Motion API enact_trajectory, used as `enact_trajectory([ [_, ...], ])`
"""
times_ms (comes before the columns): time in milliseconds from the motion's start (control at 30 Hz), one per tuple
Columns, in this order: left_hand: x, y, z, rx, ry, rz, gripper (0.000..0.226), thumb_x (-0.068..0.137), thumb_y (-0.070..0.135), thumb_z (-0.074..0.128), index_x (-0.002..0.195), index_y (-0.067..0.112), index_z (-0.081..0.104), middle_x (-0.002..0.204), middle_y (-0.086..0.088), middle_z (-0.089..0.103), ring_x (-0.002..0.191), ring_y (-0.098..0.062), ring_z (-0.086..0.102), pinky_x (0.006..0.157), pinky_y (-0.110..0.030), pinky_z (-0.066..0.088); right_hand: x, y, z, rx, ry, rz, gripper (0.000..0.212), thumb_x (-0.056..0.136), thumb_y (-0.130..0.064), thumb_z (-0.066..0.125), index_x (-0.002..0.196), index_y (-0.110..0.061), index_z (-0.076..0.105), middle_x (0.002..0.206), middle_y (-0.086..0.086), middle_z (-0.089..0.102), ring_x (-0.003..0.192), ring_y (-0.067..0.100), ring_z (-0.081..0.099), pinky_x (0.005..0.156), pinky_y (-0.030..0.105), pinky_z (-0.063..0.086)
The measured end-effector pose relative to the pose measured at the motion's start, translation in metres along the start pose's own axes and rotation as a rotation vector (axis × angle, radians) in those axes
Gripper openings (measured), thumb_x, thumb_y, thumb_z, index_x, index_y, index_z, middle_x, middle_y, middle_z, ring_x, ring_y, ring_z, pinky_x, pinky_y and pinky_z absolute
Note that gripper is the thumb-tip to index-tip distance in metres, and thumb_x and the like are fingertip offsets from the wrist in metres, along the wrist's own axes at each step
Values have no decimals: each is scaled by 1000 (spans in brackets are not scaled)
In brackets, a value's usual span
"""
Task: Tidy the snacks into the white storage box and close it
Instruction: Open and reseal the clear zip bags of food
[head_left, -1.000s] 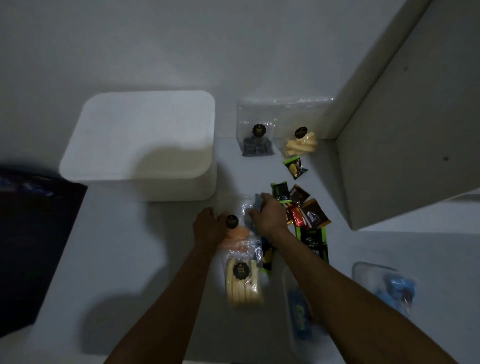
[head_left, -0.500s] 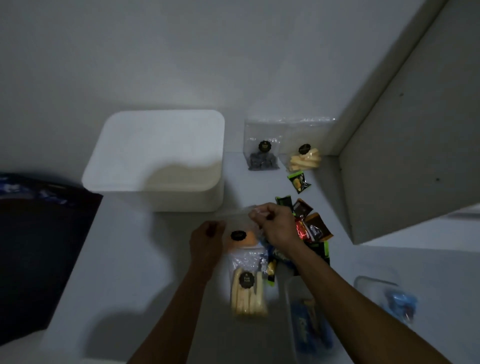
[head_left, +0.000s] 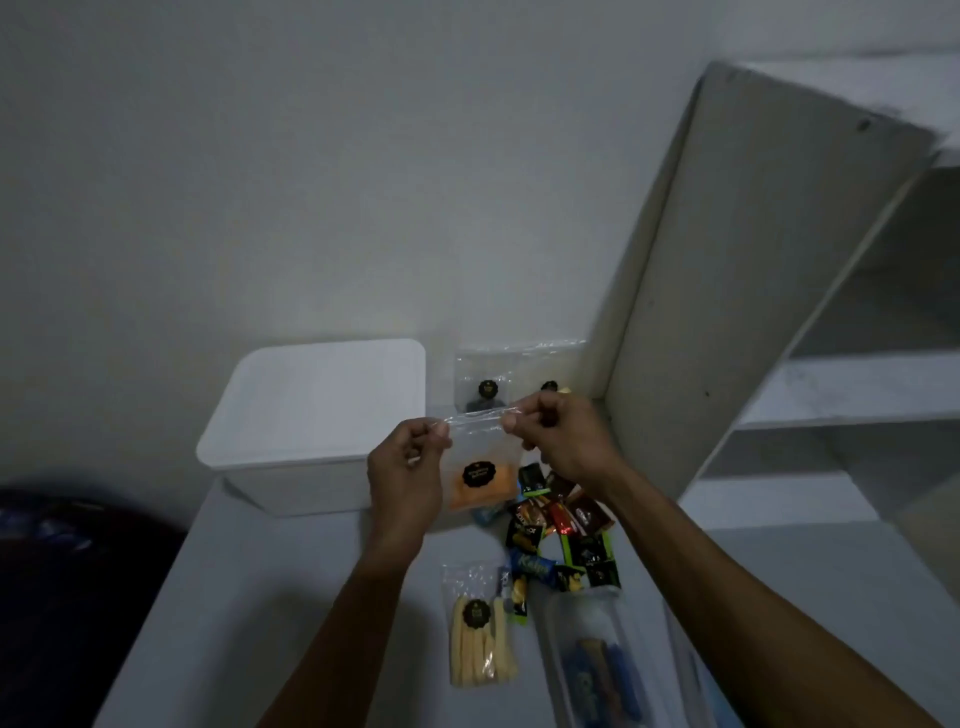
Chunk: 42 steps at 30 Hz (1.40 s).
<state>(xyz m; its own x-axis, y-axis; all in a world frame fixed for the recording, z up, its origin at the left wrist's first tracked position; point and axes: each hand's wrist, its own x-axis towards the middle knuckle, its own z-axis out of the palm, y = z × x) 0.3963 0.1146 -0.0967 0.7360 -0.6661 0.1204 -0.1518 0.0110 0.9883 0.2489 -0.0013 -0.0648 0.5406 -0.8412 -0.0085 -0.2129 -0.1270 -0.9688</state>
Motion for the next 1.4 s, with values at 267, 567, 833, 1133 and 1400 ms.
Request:
enact_trajectory([
  [267, 0, 47, 11, 3, -32, 50, 11, 91, 22, 67, 80, 22, 70, 84, 1, 73, 87, -17, 67, 74, -20, 48, 2, -51, -24, -383, -122, -188, 10, 83, -30, 77, 88, -22, 74, 83, -10, 71, 78, 5, 62, 71, 26, 52],
  [567, -6, 68, 21, 19, -39, 110, 18, 92, 22, 65, 75, 29, 68, 82, 5, 71, 87, -14, 65, 76, -26, 49, -1, -86, -20, -583, -198, -268, 12, 91, -31, 68, 92, -20, 71, 79, -12, 63, 73, 1, 57, 62, 22, 41],
  [833, -6, 81, 8, 32, -61, 144, 13, 92, 24, 66, 79, 23, 69, 82, 5, 71, 85, -9, 64, 74, -24, 47, -2, -100, -12, -624, -213, -313, 12, 94, -31, 64, 84, -23, 64, 80, -3, 67, 70, 9, 56, 62, 26, 42],
  [1133, -3, 94, -5, -16, -37, 154, 14, 92, 20, 66, 79, 22, 69, 83, 3, 71, 83, -10, 64, 73, -19, 45, -6, -117, -18, -600, -215, -310, 6, 92, -25, 67, 88, -21, 67, 73, -17, 59, 63, -3, 53, 54, 11, 35],
  [1400, -1, 93, -7, -52, -25, 134, 11, 91, 20, 66, 80, 21, 70, 84, 1, 70, 84, -13, 63, 75, -21, 46, -8, -119, -19, -578, -206, -303, 7, 90, -27, 69, 87, -21, 67, 73, -15, 61, 65, -2, 54, 56, 12, 35],
])
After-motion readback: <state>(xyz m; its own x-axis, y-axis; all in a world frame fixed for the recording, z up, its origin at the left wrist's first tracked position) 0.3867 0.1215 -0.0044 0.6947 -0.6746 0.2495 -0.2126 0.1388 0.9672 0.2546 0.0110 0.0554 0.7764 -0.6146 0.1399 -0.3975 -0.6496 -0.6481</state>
